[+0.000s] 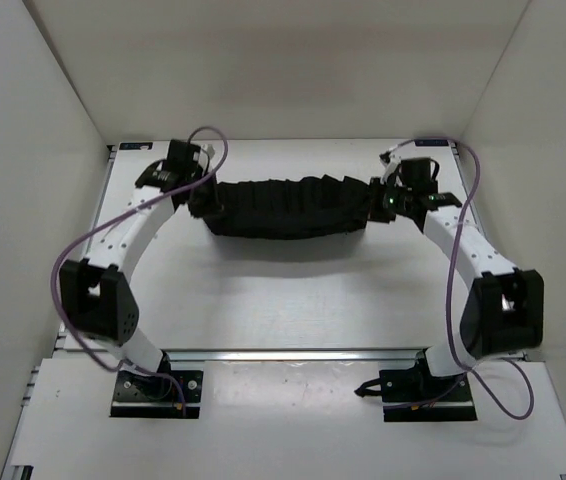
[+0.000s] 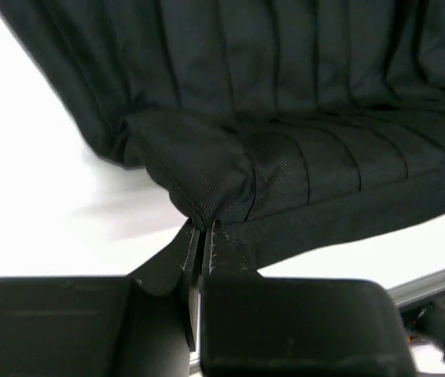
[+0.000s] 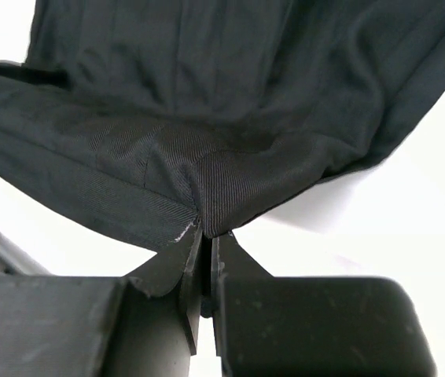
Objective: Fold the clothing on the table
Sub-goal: Fold the skirt
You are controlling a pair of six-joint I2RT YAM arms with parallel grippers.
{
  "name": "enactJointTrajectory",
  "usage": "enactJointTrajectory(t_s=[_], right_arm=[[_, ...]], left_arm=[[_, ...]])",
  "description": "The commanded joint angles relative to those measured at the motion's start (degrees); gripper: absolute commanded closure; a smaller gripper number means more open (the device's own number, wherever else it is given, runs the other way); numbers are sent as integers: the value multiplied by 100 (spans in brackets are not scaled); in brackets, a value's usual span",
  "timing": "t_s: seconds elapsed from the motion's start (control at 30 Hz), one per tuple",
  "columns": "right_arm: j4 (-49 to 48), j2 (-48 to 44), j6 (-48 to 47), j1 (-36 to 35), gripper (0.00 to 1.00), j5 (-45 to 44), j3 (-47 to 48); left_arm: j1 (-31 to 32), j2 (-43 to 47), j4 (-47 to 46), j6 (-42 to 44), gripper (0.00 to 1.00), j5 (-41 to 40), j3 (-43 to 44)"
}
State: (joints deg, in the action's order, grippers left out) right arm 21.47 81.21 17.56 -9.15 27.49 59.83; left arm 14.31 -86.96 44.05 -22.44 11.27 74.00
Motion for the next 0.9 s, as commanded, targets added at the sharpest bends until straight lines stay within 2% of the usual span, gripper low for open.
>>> enactJointTrajectory(t_s=[0.0, 0.03, 0.1, 0.13, 0.2, 0.27, 0.37, 0.4, 0.47, 0.53, 0.57, 0.63, 0.77, 0.87], right_arm=[[-171, 622, -639, 307, 100, -366, 1752], [109, 1007, -666, 378, 100, -341, 2143], [505, 1458, -719, 475, 100, -375, 3642], [516, 1607, -754, 467, 100, -410, 3919], [507, 1652, -894, 405, 100, -769, 4483], [524, 1443, -1017, 343, 100, -1113, 4459], [419, 1013, -974, 396, 100, -1281, 3485], [358, 759, -861, 448, 100, -1237, 2821], [208, 292, -755, 501, 100, -1088, 1790], [103, -235, -580, 423, 100, -1096, 431], [59, -629, -561, 309, 100, -1131, 119], [286, -1255, -316, 116, 100, -1175, -881], [621, -2554, 307, -551, 100, -1105, -1903], [805, -3277, 748, -860, 100, -1132, -2151]], left_arm=[[-165, -838, 120, 529, 100, -300, 1978], [-235, -1380, 426, 608, 100, -231, 2474], [-235, -2243, 893, 609, 100, -265, 4500], [-227, -2360, 1016, 600, 100, -405, 5171], [-121, -2248, 834, 574, 100, -625, 5240], [-51, -1889, 492, 635, 100, -871, 4705], [-33, -1055, 52, 662, 100, -960, 2680], [-50, -729, -106, 627, 100, -890, 2316], [-60, -183, -327, 486, 100, -670, 852], [37, 571, -459, 372, 100, -757, -107], [168, 740, -468, 311, 100, -792, -583], [431, 1337, -372, 178, 100, -854, -1138], [977, 2251, 110, -313, 100, -950, -1914], [786, 2779, 595, -472, 100, -811, -2152]])
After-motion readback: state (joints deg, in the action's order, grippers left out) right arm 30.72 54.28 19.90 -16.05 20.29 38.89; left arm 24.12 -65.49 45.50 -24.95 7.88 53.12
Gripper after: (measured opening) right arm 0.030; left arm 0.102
